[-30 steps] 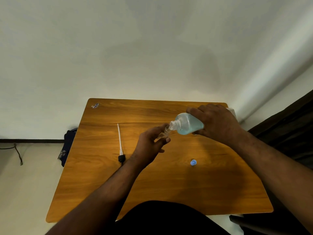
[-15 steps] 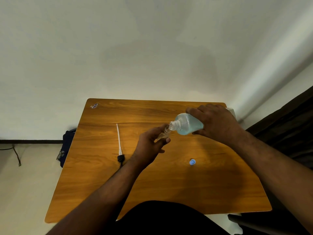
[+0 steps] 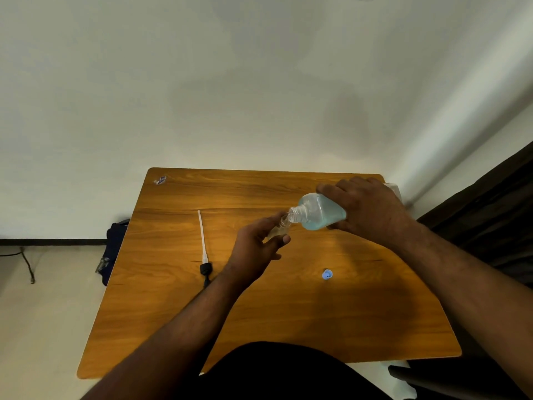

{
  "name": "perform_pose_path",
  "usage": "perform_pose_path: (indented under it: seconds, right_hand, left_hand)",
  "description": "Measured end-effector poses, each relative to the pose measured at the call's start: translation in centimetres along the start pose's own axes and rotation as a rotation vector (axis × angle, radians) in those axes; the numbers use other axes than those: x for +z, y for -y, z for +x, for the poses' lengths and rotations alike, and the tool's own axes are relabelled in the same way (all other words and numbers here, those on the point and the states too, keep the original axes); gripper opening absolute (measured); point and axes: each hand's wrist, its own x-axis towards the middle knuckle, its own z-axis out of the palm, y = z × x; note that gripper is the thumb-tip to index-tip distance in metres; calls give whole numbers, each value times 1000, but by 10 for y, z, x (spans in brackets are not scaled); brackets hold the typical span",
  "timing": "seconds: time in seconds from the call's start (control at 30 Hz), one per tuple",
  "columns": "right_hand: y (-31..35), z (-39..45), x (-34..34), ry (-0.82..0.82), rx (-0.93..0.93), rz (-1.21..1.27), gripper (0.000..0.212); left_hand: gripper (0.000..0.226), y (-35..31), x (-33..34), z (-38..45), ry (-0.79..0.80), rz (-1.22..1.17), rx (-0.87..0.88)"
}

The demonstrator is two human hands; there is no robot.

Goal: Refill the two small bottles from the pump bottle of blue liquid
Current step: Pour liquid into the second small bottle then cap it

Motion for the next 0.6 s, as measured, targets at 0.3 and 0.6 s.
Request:
perform_pose_path:
  seconds: [0.3,0.6]
  right_hand:
    - [1,-1,-3,-5,1,5,76]
    - [1,-2,0,-27,-6,-3,79]
  left_hand:
    - [50,1,2,-2,-4,10,15]
    - [51,2,4,-4,7,7,22]
